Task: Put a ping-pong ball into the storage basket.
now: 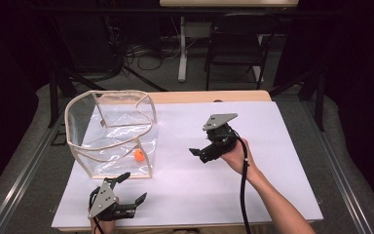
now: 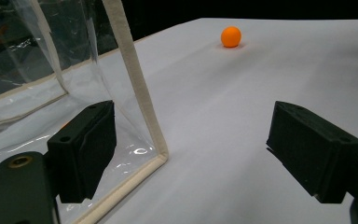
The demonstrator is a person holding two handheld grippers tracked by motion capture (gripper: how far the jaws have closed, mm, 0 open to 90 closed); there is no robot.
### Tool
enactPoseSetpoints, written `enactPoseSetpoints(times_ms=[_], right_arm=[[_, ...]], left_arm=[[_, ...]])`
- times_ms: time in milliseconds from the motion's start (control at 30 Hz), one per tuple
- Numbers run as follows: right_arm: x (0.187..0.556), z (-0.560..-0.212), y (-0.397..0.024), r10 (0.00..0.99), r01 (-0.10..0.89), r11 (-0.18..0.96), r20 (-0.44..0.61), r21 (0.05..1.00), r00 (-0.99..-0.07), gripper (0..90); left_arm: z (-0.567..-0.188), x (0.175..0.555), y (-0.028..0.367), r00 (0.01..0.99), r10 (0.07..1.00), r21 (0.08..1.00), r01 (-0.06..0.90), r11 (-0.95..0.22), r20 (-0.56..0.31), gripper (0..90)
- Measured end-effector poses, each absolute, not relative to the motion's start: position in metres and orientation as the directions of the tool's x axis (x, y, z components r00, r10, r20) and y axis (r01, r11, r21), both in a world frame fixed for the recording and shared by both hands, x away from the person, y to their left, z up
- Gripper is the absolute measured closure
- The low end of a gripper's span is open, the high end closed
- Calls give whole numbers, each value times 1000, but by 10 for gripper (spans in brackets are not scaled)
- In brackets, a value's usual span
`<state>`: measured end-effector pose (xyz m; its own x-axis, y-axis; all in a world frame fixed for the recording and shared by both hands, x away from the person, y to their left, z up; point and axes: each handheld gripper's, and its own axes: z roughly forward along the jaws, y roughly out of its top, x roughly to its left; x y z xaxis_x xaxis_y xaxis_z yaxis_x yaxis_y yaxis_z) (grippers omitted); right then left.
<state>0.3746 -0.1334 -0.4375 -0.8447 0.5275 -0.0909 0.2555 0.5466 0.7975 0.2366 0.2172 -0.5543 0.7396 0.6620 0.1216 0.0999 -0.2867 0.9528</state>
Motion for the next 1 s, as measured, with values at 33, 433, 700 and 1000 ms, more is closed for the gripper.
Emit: enactPoseSetpoints(times_ms=[33,433,700,1000], right_arm=[[374,-438,-136,531,257,544,-91,799,-842,49],[365,-453,-157,567,282,521,-79,805,-820,49],[359,-461,-166,583,289,511,-79,809,-809,50],[351,-467,-177,599,296,505,-82,810,-797,50]], left_arm=[[-554,237,217,740,662,952,100,-288,122,157],[-554,237,217,739,662,953,99,-286,122,157],[-554,237,217,739,662,953,99,-285,122,157],[-554,237,218,738,664,954,99,-282,120,157]])
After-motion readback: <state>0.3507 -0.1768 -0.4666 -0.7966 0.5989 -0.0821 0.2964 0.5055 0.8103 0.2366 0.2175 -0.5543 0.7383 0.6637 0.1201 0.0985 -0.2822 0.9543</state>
